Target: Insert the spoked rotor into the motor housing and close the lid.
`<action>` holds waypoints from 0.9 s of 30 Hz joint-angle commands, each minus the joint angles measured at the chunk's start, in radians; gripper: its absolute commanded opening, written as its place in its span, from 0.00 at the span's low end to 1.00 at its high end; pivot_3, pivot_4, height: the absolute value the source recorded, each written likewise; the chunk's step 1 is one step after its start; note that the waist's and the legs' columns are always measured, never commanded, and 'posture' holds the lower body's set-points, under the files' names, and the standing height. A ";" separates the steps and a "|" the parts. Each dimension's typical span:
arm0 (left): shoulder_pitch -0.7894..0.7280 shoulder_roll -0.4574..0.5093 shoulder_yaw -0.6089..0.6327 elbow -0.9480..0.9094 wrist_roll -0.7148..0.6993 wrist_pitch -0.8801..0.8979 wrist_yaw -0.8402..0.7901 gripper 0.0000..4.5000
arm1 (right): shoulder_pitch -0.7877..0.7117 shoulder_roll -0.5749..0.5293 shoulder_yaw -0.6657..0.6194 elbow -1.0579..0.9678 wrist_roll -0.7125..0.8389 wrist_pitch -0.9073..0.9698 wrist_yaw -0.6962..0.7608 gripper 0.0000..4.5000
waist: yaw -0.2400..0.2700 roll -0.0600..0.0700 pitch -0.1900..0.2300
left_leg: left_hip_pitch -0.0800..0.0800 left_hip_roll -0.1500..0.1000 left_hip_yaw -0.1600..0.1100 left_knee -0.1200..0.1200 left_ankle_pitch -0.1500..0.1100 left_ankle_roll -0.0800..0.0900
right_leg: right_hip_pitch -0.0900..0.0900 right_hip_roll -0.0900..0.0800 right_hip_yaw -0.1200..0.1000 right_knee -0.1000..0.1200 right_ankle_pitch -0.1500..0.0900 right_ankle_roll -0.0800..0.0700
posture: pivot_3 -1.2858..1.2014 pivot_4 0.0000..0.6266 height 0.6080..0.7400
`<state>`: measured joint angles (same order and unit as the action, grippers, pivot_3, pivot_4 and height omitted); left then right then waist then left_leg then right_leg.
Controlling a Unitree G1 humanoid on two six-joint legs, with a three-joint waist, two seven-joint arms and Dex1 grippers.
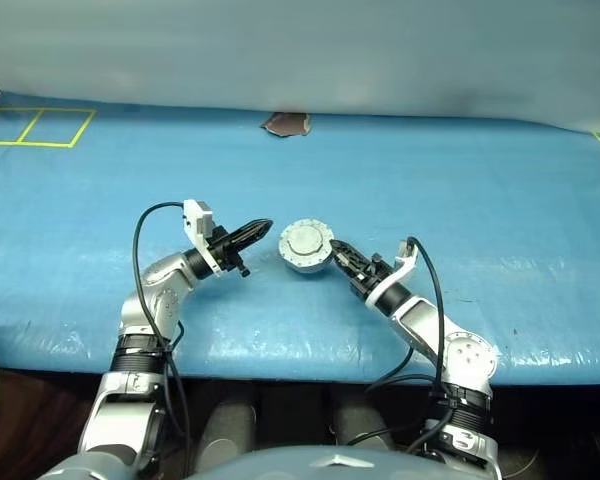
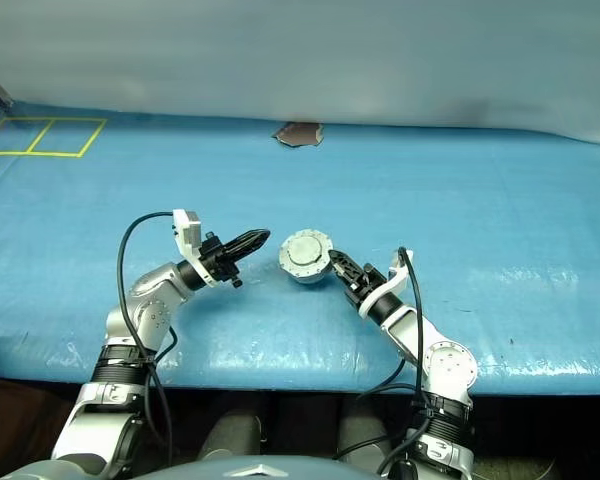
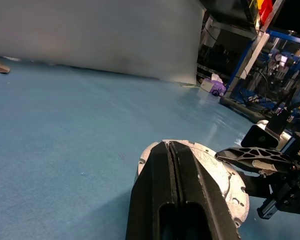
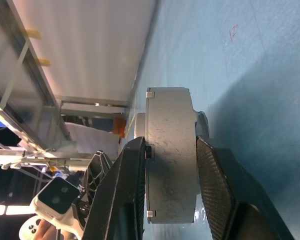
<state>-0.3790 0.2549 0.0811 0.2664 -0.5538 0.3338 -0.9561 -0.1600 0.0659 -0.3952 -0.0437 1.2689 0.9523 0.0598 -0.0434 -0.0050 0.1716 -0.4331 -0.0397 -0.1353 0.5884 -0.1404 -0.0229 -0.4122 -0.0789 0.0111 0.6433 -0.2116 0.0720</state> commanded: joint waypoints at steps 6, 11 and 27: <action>0.028 -0.022 0.057 -0.105 -0.170 0.175 -0.004 0.21 | -0.081 0.048 -0.020 -0.080 0.164 -0.132 -0.046 0.26 | -0.001 0.001 0.001 | 0.000 0.000 0.000 0.000 0.000 0.000 | 0.000 0.000 0.000 0.000 0.000 0.000 | 0.52 0.24 1.00; 0.037 -0.044 0.076 -0.113 -0.222 0.236 0.026 0.59 | -0.113 0.033 -0.005 -0.109 0.209 -0.161 -0.076 0.26 | -0.003 0.001 0.001 | 0.000 0.000 0.000 0.000 0.000 0.000 | 0.000 0.001 0.000 0.000 0.000 0.000 | 0.52 0.24 1.00; -0.035 -0.162 0.196 -0.056 -0.536 0.600 0.175 1.00 | -0.089 0.005 0.116 -0.231 0.264 -0.174 -0.100 0.26 | -0.002 0.001 0.001 | 0.000 0.000 0.000 0.002 0.000 0.000 | 0.001 0.001 0.000 0.000 0.000 0.000 | 0.52 0.24 1.00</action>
<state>-0.3907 0.1049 0.2673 0.2056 -1.0513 0.9118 -0.7842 -0.2414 0.0712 -0.2959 -0.2117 1.4869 0.7916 -0.0699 -0.0450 -0.0036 0.1724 -0.4333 -0.0396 -0.1353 0.5904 -0.1404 -0.0227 -0.4113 -0.0781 0.0115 0.6436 -0.2114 0.0721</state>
